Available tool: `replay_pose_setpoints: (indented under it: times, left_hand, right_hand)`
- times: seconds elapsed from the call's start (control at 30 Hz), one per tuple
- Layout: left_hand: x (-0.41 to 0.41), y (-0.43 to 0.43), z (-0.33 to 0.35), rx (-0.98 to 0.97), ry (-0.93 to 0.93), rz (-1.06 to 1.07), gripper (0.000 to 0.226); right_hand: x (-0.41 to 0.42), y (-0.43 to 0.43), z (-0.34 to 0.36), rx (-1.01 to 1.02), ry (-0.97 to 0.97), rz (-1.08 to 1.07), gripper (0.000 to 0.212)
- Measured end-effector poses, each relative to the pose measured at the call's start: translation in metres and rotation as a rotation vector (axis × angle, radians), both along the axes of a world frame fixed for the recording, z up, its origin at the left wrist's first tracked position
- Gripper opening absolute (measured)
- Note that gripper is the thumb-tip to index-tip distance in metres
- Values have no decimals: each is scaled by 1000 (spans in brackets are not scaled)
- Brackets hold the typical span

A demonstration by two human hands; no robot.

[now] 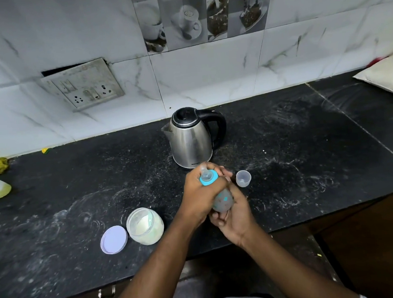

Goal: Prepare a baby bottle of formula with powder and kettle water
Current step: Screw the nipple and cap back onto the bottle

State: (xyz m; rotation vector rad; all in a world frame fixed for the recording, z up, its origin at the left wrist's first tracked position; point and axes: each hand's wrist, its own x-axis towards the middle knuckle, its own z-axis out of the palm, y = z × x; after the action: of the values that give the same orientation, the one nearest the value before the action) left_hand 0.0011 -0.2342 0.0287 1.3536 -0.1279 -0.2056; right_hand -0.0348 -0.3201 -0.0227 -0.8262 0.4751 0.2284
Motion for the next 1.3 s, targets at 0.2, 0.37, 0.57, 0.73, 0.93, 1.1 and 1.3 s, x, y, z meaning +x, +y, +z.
replay_pose_setpoints:
  times: [0.2, 0.37, 0.57, 0.73, 0.93, 1.1, 1.3]
  left_hand:
    - [-1, 0, -4, 43, -36, -35, 15]
    - [3, 4, -10, 56, -60, -108, 19]
    - [3, 7, -14, 13, -4, -165, 26]
    - [-6, 14, -30, 61, 18, -238, 51]
    - [-8, 24, -53, 282, -8, -38, 43]
    - [-9, 30, -67, 356, 29, -18, 56]
    - [-12, 31, -72, 364, 22, -8, 61]
  right_hand:
    - [4, 3, -10, 60, 54, -46, 46]
    - [6, -14, -10, 98, 131, 296, 52]
    - [8, -23, -15, 139, 151, 414, 47]
    - [11, -29, -13, -128, 94, 312, 42]
    - [28, -77, -58, -1538, -192, -172, 26]
    - [44, -95, -75, -1720, -50, 190, 71]
    - [47, -94, -59, -1218, -243, -9, 51]
